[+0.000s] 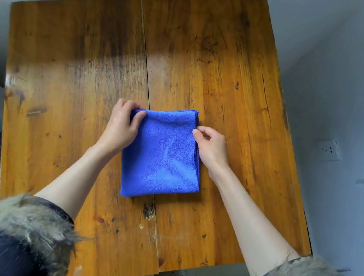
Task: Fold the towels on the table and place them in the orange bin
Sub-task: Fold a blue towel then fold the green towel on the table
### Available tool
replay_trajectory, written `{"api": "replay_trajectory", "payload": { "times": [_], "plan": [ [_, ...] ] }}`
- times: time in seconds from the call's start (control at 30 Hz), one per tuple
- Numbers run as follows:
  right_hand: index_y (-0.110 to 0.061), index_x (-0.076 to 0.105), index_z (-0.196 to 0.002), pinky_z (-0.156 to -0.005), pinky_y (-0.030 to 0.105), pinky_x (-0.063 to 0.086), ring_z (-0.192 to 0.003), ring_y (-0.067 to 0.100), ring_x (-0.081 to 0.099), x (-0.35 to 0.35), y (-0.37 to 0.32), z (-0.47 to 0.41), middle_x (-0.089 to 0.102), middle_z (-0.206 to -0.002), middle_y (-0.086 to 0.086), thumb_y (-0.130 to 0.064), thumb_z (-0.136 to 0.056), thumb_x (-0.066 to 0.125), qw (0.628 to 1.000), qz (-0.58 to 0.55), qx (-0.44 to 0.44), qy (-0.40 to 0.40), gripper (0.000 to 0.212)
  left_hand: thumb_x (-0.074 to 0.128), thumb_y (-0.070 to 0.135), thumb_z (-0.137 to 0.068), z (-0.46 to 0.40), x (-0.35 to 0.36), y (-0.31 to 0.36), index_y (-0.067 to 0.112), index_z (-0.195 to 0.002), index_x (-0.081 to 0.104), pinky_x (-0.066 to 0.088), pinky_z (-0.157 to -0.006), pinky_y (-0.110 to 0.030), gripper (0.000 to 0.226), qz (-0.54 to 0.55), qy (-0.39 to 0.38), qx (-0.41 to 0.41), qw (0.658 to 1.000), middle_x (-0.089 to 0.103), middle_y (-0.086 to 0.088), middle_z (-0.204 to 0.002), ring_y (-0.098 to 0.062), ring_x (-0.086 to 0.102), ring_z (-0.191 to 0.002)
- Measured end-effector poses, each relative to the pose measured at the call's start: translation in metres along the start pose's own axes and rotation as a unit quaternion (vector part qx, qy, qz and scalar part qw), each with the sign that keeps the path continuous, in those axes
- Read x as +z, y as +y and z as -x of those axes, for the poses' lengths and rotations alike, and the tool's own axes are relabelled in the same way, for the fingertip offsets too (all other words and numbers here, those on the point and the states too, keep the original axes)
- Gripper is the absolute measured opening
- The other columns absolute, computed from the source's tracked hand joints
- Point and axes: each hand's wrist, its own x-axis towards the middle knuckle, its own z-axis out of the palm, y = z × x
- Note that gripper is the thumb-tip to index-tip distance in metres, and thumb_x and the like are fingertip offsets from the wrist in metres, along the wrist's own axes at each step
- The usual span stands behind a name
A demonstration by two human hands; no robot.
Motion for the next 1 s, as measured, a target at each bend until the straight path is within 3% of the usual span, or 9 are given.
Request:
{"api": "replay_trajectory", "payload": {
  "times": [0.13, 0.23, 0.33, 0.43, 0.63, 0.87, 1.0],
  "plan": [
    [-0.015, 0.059, -0.114, -0.083, 0.033, 0.048, -0.09, 0.016, 0.061, 0.0, 0.005, 0.016, 0.061, -0.084, -0.01, -0.029, -0.093, 0.054, 0.999, 0.036, -0.012, 0.021, 0.026, 0.05, 0.018, -0.095, 0.01, 0.001, -0.002, 0.007, -0.125, 0.049, 0.026, -0.102, -0.022, 0.032, -0.019, 0.011, 0.058, 0.998, 0.045, -0.01, -0.12, -0.026, 0.042, -0.12],
    [-0.015, 0.048, -0.128, -0.089, 0.034, 0.043, -0.106, 0.021, 0.055, 0.005, 0.02, 0.042, 0.057, -0.114, 0.001, -0.03, -0.092, 0.052, 0.983, 0.139, -0.078, 0.088, 0.039, 0.047, 0.015, -0.094, 0.034, 0.006, 0.003, 0.003, -0.135, 0.041, 0.024, -0.112, -0.037, 0.042, -0.115, 0.082, 0.148, 0.979, 0.041, -0.019, -0.137, -0.033, 0.032, -0.133],
    [-0.009, 0.044, -0.136, -0.105, 0.043, 0.033, -0.129, 0.03, 0.041, 0.018, 0.039, 0.063, 0.044, -0.141, 0.013, -0.028, -0.092, 0.041, 0.9, 0.323, -0.264, 0.126, 0.048, 0.04, 0.014, -0.094, 0.07, 0.026, 0.005, 0.007, -0.137, 0.037, 0.019, -0.114, -0.05, 0.044, -0.181, 0.048, 0.206, 0.96, 0.036, -0.019, -0.145, -0.036, 0.022, -0.139],
    [-0.009, 0.04, -0.14, -0.113, 0.05, 0.018, -0.141, 0.026, 0.024, 0.031, 0.052, 0.059, 0.033, -0.15, 0.012, -0.027, -0.093, 0.038, 0.842, 0.411, -0.344, 0.056, 0.051, 0.034, 0.025, -0.095, 0.081, 0.039, -0.002, 0.012, -0.14, 0.034, 0.014, -0.114, -0.051, 0.047, -0.237, 0.004, 0.184, 0.954, 0.031, -0.015, -0.15, -0.035, 0.018, -0.141],
    [-0.007, 0.031, -0.144, -0.115, 0.047, 0.014, -0.143, 0.02, 0.021, 0.024, 0.069, 0.037, 0.028, -0.153, 0.01, -0.037, -0.095, 0.034, 0.831, 0.45, -0.325, 0.026, 0.058, 0.028, 0.039, -0.097, 0.074, 0.045, -0.011, 0.02, -0.143, 0.035, 0.013, -0.114, -0.05, 0.051, -0.312, -0.048, 0.187, 0.93, 0.03, -0.011, -0.151, -0.033, 0.023, -0.141],
    [0.001, 0.033, -0.141, -0.116, 0.047, 0.014, -0.141, 0.024, 0.024, 0.026, 0.041, 0.027, 0.032, -0.15, 0.017, -0.028, -0.093, 0.038, 0.819, 0.429, -0.371, 0.083, 0.057, 0.03, 0.033, -0.097, 0.06, 0.03, -0.01, 0.019, -0.143, 0.035, 0.01, -0.113, -0.053, 0.048, -0.285, 0.006, 0.193, 0.939, 0.024, -0.013, -0.153, -0.034, 0.016, -0.142],
    [0.001, 0.032, -0.142, -0.116, 0.046, 0.012, -0.141, 0.026, 0.026, 0.032, 0.027, -0.007, 0.031, -0.15, 0.017, -0.033, -0.093, 0.037, 0.813, 0.452, -0.358, 0.081, 0.06, 0.031, 0.041, -0.095, 0.043, 0.033, -0.016, 0.019, -0.143, 0.035, 0.012, -0.114, -0.053, 0.053, -0.289, -0.007, 0.17, 0.942, 0.022, -0.015, -0.154, -0.034, 0.014, -0.143]
  ]
}}
